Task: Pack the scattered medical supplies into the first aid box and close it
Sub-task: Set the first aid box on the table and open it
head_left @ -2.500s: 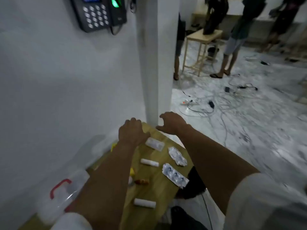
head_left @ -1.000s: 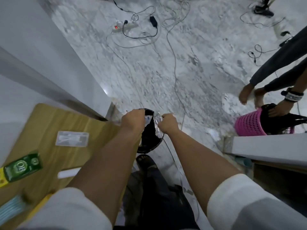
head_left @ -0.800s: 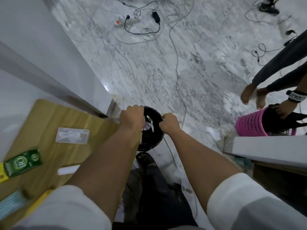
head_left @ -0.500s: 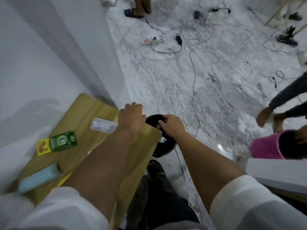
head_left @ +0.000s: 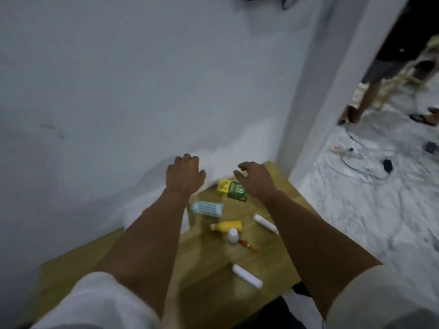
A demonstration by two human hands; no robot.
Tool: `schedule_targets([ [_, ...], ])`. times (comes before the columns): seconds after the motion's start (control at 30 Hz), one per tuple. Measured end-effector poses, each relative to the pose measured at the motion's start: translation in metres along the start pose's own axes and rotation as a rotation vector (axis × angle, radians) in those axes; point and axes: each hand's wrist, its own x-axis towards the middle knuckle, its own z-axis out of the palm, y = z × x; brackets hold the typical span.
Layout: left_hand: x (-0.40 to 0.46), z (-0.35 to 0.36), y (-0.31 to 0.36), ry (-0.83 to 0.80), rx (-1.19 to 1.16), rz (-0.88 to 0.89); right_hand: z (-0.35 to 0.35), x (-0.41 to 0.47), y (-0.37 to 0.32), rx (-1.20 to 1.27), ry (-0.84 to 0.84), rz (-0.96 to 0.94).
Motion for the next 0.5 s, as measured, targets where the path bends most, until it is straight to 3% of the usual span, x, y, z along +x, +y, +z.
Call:
schedule_targets([
  [0.13, -0.047, -0.006, -0.097, 0.051, -0.067, -0.206, 0.054, -0.002, -0.088, 0.012, -0.18, -0.156],
  [0.27, -0.101, 0.053, -0.166, 0.027, -0.209, -0.382, 0.143, -0.029, -0.118, -0.003, -0.333, -0.214],
  [0.43, -0.142, 0.155, -0.188, 0.101, -0.541, -0.468, 0.232, -0.066, -0.098, -0.115, -0.181, -0.322],
  [0.5, -0.145, 0.187, -0.181, 0.234, -0.638, -0.44, 0.245, -0.072, -0.094, -0.058, -0.082, -0.333],
])
